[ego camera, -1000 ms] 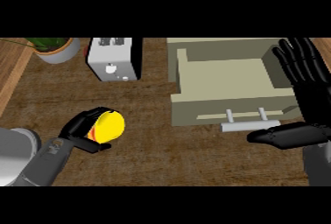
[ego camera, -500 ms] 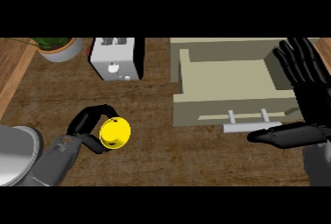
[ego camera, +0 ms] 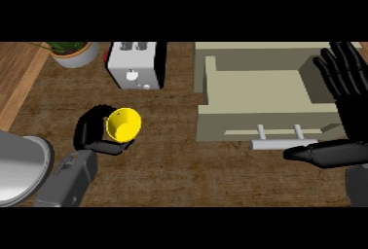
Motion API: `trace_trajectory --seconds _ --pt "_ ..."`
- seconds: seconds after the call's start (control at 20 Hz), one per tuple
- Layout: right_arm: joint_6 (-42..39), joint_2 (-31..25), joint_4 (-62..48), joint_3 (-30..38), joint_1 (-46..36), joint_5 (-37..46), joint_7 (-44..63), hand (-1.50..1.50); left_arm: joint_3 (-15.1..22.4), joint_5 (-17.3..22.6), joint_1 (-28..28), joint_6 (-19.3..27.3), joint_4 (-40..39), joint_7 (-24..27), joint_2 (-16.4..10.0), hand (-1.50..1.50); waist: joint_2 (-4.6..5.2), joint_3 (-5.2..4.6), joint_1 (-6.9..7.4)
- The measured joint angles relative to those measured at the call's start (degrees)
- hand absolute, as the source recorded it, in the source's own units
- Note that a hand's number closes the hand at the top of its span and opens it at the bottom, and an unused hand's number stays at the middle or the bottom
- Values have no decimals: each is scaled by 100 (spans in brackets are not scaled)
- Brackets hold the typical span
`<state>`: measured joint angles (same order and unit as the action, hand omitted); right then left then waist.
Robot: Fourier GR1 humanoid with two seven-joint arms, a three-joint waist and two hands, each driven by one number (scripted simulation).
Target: Pick up the cup, place it into the drawer and close the drawer
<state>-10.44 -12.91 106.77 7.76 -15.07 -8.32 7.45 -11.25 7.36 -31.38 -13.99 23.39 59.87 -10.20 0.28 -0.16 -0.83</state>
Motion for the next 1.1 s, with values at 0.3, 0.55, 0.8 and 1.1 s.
trace_trajectory --seconds 0.3,0.55,0.8,1.1 --pt "58 -13 -66 23 -117 70 72 -150 29 94 -388 459 758 -429 300 150 -34 16 73" --pt "43 -1 -132 56 -13 138 -92 -150 314 65 -783 809 1703 -1278 598 150 -59 20 117" --pt "57 -19 -271 82 -110 198 -154 -150 636 11 -1359 1369 2536 -2437 874 150 -62 21 120" --pt "-8 -66 -247 173 -69 117 -175 -150 982 10 -2340 2097 2633 -3453 984 150 -38 19 29"
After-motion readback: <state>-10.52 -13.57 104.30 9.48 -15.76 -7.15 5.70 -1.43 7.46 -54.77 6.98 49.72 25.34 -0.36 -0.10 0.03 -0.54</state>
